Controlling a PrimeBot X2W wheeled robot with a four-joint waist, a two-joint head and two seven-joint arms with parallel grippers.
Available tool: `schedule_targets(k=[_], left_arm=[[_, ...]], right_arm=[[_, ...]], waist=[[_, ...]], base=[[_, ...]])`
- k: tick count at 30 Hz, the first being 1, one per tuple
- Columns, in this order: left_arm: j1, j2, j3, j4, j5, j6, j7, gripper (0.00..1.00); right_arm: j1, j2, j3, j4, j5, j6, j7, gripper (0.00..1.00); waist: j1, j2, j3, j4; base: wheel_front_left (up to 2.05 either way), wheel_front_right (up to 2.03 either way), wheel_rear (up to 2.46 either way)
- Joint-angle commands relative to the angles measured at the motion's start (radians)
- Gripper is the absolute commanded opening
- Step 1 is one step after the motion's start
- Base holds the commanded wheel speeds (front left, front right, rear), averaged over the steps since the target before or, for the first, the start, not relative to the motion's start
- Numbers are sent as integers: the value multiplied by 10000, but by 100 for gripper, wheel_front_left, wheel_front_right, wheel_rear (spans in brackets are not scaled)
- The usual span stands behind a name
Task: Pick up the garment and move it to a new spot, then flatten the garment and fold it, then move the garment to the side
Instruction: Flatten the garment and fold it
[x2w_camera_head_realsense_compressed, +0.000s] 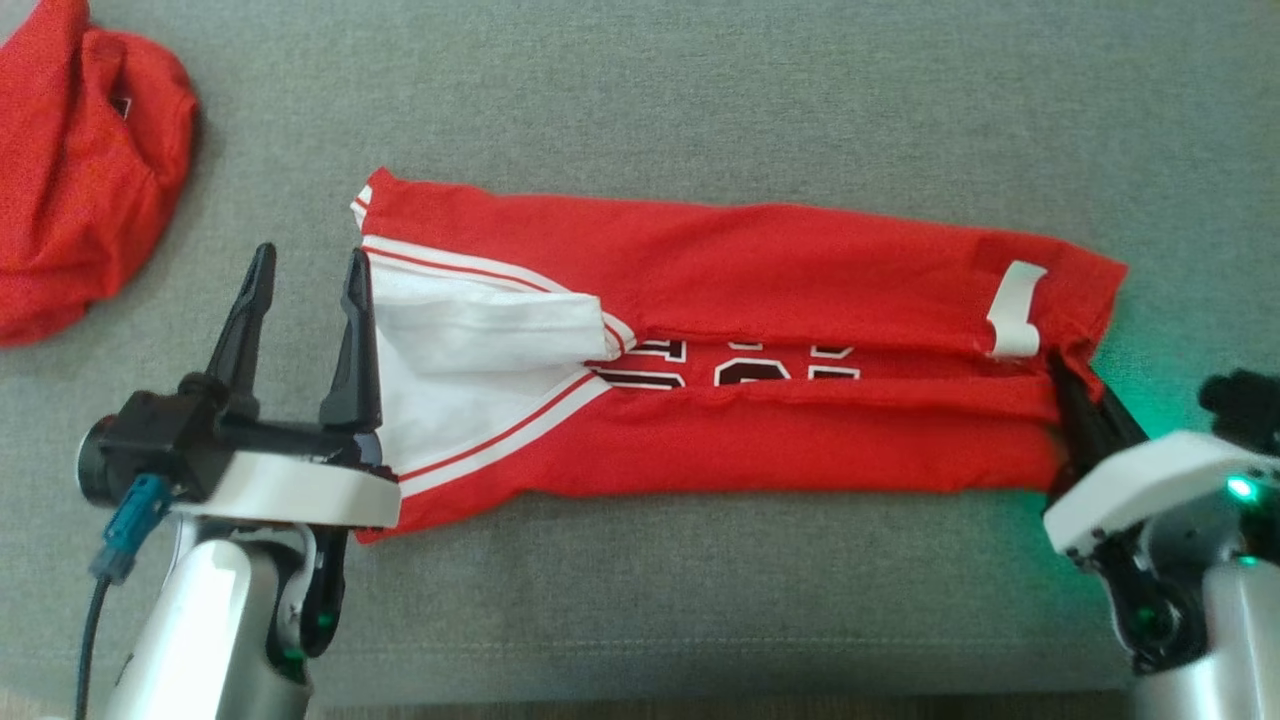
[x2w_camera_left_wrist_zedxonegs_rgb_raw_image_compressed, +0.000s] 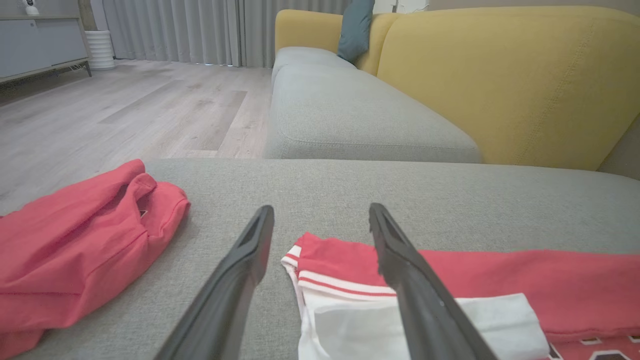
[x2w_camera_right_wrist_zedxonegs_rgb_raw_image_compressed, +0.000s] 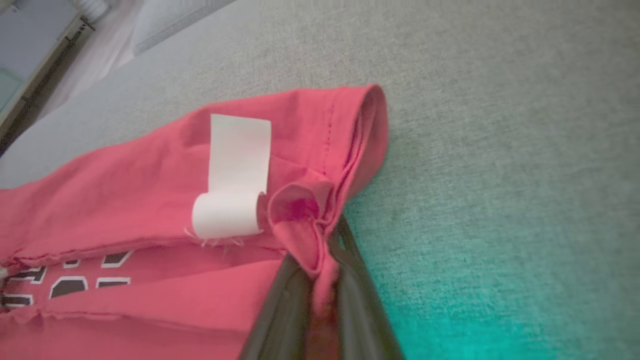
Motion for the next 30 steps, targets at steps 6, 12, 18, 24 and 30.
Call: schedule_targets(k=[6, 12, 18, 24, 30], left_arm=[[-119, 69, 498, -311, 124, -68, -76, 100], [-61, -57, 493, -241, 183, -138, -76, 100], [161, -102, 504, -90, 219, -138, -76, 100], [289, -113, 443, 6, 213, -137, -76, 100], [239, -209, 249, 107, 207, -169, -68, 100]], right_arm=[[345, -564, -1020, -961, 16, -7, -114, 0], [239, -1134, -1842, -1323, 146, -7, 380, 0], [-275, -423, -667, -2501, 434, -7, 1044, 0], [-825, 86, 1615, -2452, 1680, -7, 1000, 0], [-1364, 97, 4012, -996, 3731, -7, -405, 0]], waist=[[0, 0, -218, -149], [0, 0, -523, -241], [0, 0, -1082, -401], [0, 0, -1435, -416], [0, 0, -1529, -54]], base=[[0, 0, 0], [0, 0, 0], [0, 0, 0], [0, 0, 0], [0, 0, 0]])
